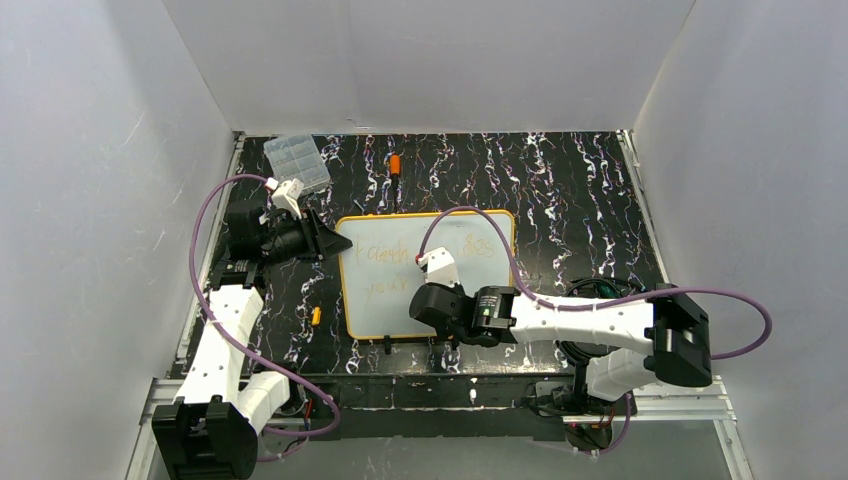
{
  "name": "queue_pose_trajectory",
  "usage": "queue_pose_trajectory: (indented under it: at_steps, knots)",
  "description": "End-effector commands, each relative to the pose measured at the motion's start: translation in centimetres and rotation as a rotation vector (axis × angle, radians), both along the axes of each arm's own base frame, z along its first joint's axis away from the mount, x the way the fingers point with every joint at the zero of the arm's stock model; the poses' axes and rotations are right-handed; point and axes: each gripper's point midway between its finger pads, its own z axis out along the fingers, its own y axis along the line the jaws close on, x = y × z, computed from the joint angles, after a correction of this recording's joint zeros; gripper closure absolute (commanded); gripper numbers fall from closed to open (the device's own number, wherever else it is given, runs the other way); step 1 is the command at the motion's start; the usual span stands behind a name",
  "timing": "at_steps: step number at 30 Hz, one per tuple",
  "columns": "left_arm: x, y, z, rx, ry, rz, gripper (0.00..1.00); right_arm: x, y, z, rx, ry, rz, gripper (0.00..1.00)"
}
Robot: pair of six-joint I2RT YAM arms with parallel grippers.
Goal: Write a sentence on the whiteboard
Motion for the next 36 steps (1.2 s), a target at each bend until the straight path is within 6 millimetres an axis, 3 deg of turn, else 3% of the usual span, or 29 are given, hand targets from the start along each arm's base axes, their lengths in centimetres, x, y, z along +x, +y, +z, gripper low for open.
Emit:
queue_pose_trajectory:
  at_steps: [1, 20, 36]
  knots:
    - [-0.5, -0.1, 0.5, 0.003, -0.019, -0.013, 0.68, 0.5, 0.9, 0.7, 0.015, 0.010, -0.002, 0.99]
    - [-0.6, -0.2, 0.6, 0.001, -0.023, -0.013, 0.68, -2.5, -0.8, -1.9, 0.018, 0.171, -0.018, 0.99]
    - [-0.6, -0.2, 0.7, 0.002, -0.024, -0.012, 0.68, -0.2, -0.8, -0.6, -0.015, 0.109, -0.037, 0.99]
